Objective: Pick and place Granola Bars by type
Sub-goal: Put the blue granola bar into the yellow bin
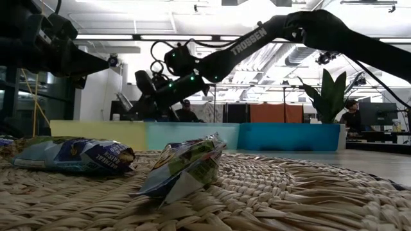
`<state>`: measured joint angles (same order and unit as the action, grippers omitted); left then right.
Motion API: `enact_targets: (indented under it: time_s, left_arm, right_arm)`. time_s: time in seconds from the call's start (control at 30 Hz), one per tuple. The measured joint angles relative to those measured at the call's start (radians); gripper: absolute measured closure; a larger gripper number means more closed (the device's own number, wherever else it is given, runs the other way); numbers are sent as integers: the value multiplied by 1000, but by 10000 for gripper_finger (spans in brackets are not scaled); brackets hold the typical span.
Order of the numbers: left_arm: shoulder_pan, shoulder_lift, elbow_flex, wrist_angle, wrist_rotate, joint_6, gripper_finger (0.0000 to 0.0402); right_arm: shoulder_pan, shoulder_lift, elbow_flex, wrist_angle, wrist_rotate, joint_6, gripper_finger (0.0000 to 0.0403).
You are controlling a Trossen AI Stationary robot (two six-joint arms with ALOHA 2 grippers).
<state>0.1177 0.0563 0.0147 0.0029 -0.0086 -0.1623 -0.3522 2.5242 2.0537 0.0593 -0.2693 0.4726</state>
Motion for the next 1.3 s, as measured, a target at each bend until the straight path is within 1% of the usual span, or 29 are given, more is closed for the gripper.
enact_targets:
  time_s: [0.17,0.43,0.83,0.93,1.17,1.3]
  left_arm:
    - [0,0,0,0,0,0,401]
    - [0,0,0,0,0,0,401]
    - [0,0,0,0,0,0,401]
    - [0,0,0,0,0,0,401]
    - [0,0,0,0,0,0,401]
    - [0,0,0,0,0,0,401]
  right_arm:
    - [6,9,0,5,-2,2,320]
    - [-2,10,0,23,24,25,320]
    - [-2,10,0,20,64,16,319]
    - [-2,10,0,20,73,2,310]
    - [-2,10,0,21,72,-1,275]
    - [-2,10,0,32,52,-9,263]
